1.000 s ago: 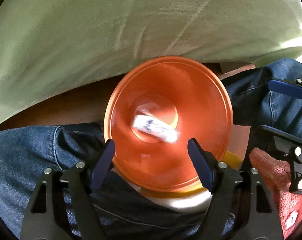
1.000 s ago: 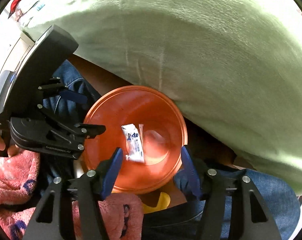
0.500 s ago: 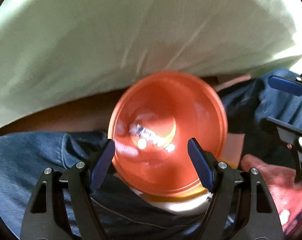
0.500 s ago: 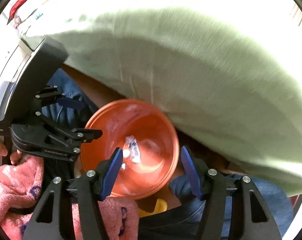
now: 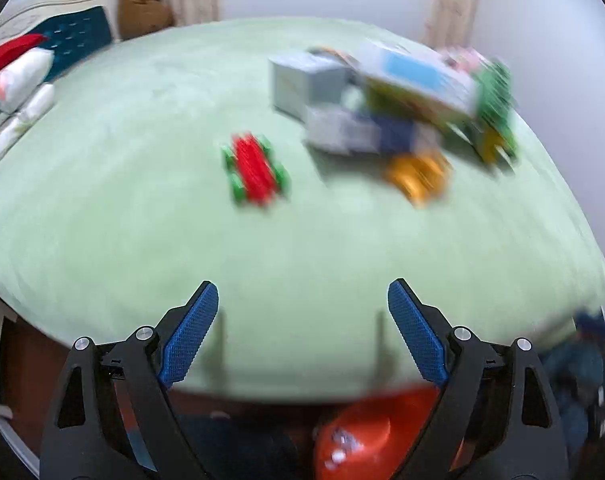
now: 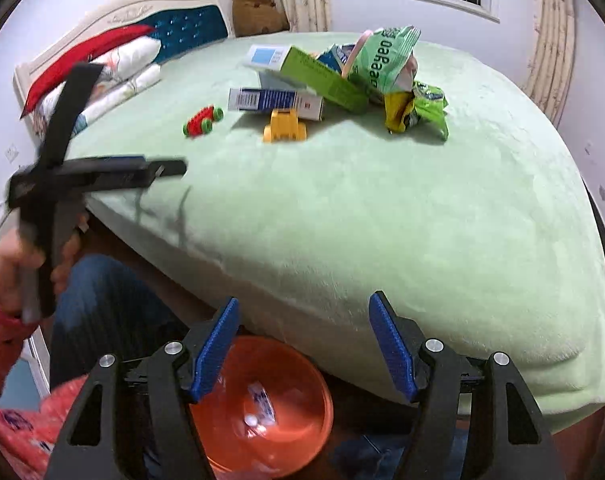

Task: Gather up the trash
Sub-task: 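Grasp the red toy car with green wheels with the left tool, then grasp the yellow toy piece with the right tool while the left tool holds the car, then lower both tools into the orange bucket and open them, then grasp the white and yellow medicine boxes with the left tool, then grasp the pink panda snack bag with the right tool while the left tool holds the boxes, then lower both tools over the orange bucket and open them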

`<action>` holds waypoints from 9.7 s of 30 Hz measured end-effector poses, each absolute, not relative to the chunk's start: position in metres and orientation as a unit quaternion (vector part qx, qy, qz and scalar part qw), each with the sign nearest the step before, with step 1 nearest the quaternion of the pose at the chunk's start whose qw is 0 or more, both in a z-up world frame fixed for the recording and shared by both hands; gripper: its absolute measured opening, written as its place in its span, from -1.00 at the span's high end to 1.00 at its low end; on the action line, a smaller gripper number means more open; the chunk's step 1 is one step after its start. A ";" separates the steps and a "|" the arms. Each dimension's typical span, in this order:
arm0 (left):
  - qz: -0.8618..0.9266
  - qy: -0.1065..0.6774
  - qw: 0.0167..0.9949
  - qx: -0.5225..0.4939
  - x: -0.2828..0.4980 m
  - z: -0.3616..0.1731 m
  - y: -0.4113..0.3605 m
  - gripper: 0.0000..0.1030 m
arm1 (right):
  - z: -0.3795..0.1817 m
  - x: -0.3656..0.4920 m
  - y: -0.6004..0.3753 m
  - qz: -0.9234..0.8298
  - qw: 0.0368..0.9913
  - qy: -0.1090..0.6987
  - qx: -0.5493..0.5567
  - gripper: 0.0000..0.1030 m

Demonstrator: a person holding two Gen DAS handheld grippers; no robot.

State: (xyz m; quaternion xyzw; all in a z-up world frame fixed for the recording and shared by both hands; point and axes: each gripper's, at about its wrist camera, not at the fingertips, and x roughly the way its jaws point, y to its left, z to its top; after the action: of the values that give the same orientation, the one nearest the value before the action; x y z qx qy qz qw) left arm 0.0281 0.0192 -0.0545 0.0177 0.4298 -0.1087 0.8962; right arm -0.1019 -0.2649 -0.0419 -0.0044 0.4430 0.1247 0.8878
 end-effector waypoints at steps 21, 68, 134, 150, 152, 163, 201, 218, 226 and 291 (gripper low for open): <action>-0.037 0.426 0.904 0.016 0.119 -0.070 0.019 0.28 | -0.037 -0.096 -0.247 0.129 0.892 0.434 -0.001 -0.28; -0.086 0.443 0.892 0.012 0.009 -0.066 0.022 0.28 | -0.033 0.009 -0.229 0.126 0.909 0.397 0.016 0.11; -0.217 0.636 0.730 0.126 -0.078 -0.198 -0.049 -0.42 | -0.122 -0.122 -0.231 0.127 0.821 0.554 -0.060 -0.45; -0.227 0.515 0.826 -0.032 0.030 -0.066 -0.039 -0.50 | -0.102 -0.120 -0.238 0.115 0.835 0.536 -0.039 -0.46; -0.238 0.503 0.828 -0.066 0.044 -0.049 -0.040 -0.50 | -0.099 -0.121 -0.238 0.115 0.837 0.534 -0.038 -0.46; -0.207 0.482 0.809 -0.266 0.139 -0.014 -0.035 -0.53 | -0.085 -0.128 -0.247 0.113 0.844 0.523 -0.028 -0.46; -0.257 0.386 0.846 -0.263 0.022 0.028 0.055 0.44 | 0.003 -0.055 -0.253 0.081 0.915 0.387 -0.073 -0.59; -0.230 0.406 0.854 -0.231 -0.001 0.010 0.069 0.44 | -0.010 0.085 -0.183 0.053 0.873 0.342 -0.345 -0.43; -0.227 0.406 0.856 -0.224 0.000 0.009 0.068 0.44 | -0.006 0.071 -0.198 0.061 0.880 0.357 -0.306 0.05; -0.255 0.677 0.690 -0.017 -0.062 -0.202 -0.029 0.44 | -0.121 -0.122 -0.229 0.219 0.750 0.624 0.022 0.65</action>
State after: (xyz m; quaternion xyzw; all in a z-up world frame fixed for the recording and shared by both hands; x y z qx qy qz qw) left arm -0.0623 -0.0291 -0.2024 -0.0174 0.6769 -0.2550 0.6903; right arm -0.1222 -0.2295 -0.1210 0.0224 0.6237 0.2193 0.7499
